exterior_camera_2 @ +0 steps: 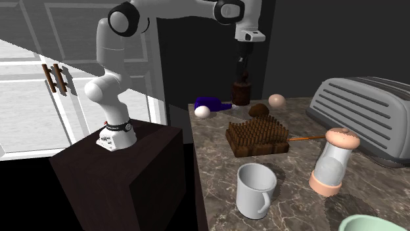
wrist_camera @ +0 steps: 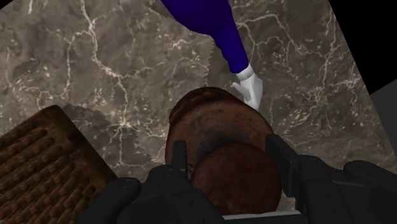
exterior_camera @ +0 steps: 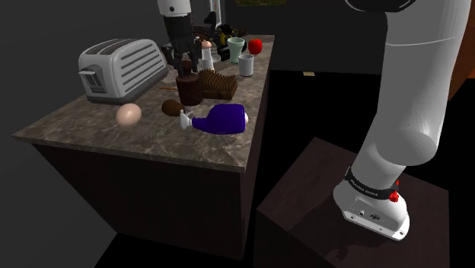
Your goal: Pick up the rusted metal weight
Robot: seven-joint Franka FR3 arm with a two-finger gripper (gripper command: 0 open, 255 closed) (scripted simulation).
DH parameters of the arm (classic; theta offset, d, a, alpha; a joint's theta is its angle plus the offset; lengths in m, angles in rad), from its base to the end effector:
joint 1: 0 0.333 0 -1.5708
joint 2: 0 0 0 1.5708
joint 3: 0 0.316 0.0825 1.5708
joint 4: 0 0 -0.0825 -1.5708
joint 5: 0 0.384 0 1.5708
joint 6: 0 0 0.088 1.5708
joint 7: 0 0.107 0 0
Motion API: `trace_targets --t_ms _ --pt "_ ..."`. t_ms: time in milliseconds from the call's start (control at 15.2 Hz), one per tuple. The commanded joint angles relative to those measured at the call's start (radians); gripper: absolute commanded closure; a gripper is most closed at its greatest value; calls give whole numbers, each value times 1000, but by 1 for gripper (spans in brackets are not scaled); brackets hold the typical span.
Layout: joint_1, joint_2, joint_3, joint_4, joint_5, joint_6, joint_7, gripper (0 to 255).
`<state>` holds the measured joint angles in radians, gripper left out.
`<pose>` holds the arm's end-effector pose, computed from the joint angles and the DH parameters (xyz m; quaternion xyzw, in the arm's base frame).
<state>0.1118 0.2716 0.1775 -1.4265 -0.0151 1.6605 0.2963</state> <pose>0.6165 0.1674 0.5404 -0.9997 0.0055 0.0207 0.0107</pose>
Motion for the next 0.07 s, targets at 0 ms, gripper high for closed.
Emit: trace_targets --t_ms 0 --pt "0 1 0 10 0 -8 0 255"
